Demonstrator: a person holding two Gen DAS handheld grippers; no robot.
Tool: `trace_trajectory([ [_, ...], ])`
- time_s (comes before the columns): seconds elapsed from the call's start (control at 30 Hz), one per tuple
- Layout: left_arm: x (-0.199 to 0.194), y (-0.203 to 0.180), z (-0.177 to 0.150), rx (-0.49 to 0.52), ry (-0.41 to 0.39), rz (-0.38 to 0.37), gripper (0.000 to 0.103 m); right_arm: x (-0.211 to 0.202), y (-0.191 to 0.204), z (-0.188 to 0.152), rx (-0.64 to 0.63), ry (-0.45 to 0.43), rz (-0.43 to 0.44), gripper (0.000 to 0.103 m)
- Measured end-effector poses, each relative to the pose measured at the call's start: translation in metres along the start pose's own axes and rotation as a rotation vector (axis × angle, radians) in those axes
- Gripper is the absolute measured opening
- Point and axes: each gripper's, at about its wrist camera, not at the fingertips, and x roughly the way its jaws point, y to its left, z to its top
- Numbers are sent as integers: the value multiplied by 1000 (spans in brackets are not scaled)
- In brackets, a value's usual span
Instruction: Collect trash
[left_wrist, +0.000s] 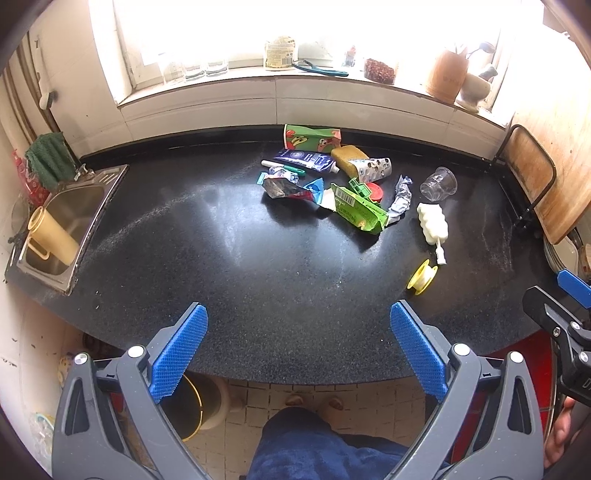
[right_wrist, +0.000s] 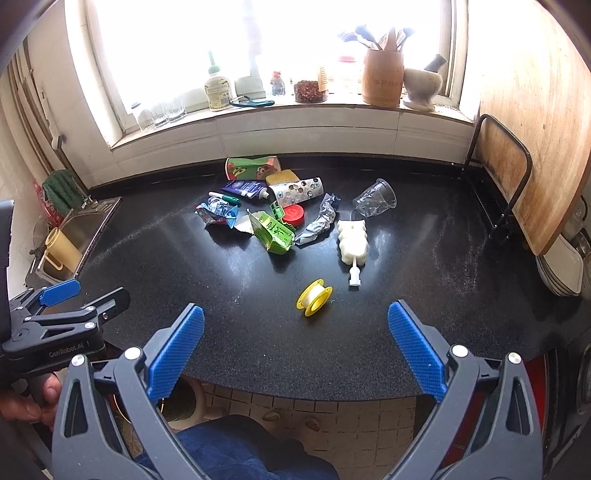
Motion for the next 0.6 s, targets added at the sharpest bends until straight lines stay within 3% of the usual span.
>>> trace_trajectory([
  [0.6, 7, -2, 0, -4, 18, 2, 96, 11, -13, -5, 22, 31, 0, 97],
])
